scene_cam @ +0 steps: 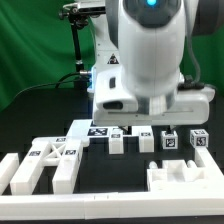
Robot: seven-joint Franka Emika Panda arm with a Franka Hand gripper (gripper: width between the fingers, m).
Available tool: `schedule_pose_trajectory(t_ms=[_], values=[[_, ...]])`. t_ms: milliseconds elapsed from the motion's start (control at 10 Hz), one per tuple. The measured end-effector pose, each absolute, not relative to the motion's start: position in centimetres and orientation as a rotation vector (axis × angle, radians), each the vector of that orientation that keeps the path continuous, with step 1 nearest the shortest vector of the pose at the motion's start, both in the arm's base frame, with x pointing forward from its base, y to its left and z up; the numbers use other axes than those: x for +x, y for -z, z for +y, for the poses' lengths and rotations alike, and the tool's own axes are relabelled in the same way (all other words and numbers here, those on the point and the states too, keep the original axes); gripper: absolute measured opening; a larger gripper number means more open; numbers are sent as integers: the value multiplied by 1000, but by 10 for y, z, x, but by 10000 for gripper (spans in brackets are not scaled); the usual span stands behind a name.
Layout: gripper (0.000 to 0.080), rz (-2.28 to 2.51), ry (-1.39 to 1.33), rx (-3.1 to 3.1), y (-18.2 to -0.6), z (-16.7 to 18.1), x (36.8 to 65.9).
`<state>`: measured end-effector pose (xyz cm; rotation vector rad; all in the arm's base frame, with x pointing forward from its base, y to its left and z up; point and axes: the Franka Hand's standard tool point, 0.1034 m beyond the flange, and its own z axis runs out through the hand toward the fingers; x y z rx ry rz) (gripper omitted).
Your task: Assemble chair
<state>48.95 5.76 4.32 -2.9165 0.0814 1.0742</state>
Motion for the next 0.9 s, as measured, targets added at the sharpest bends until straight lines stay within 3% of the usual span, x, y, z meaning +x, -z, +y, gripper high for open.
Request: schedule_pose_trajectory(t_ms=[400,900], values=[[649,87,-1177,-2882,-39,59,482],[649,85,-1263,-2860,-18,62,465]])
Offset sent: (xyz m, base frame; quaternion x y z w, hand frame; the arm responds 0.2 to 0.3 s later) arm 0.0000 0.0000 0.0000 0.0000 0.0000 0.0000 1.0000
